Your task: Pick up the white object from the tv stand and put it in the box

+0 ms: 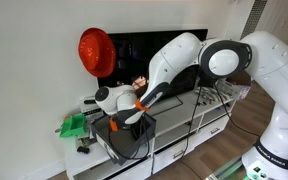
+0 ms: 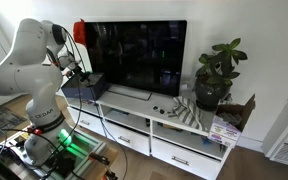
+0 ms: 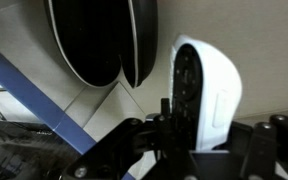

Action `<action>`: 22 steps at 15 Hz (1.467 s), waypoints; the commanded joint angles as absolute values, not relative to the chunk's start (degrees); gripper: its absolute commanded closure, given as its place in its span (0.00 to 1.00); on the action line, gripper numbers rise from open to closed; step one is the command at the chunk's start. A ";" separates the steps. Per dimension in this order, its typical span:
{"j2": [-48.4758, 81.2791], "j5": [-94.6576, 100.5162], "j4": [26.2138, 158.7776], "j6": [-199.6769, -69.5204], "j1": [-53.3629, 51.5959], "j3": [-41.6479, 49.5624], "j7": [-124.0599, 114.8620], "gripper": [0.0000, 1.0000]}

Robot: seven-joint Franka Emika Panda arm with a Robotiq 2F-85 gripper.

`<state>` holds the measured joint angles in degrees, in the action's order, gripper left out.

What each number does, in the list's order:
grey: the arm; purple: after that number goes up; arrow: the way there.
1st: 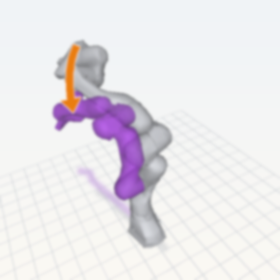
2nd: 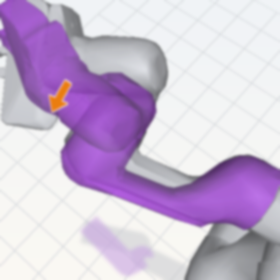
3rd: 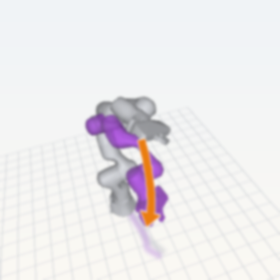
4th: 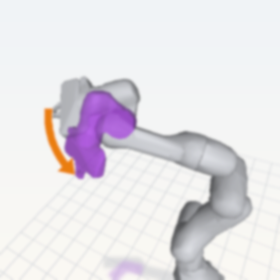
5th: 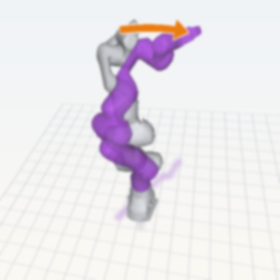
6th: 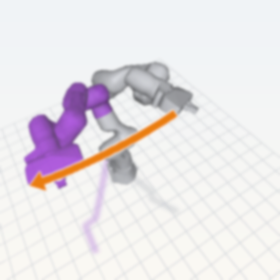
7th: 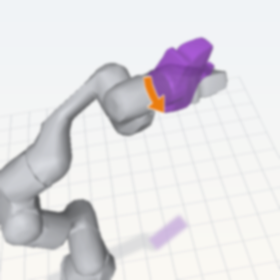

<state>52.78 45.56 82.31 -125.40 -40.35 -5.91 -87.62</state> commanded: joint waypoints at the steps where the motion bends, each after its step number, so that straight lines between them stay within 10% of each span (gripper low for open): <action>1: 56.80 42.61 76.84 -122.41 -41.42 -4.89 -84.19 0.94; 3: 57.93 41.85 75.74 -122.39 -41.40 -4.80 -82.95 0.89; 4: 58.37 41.36 75.18 -122.34 -41.46 -4.71 -82.33 0.52; 12: 57.42 40.47 75.39 -124.61 -40.34 -6.75 -78.51 0.04; 22: 44.92 38.14 89.16 -129.62 -35.94 -13.04 -77.73 0.00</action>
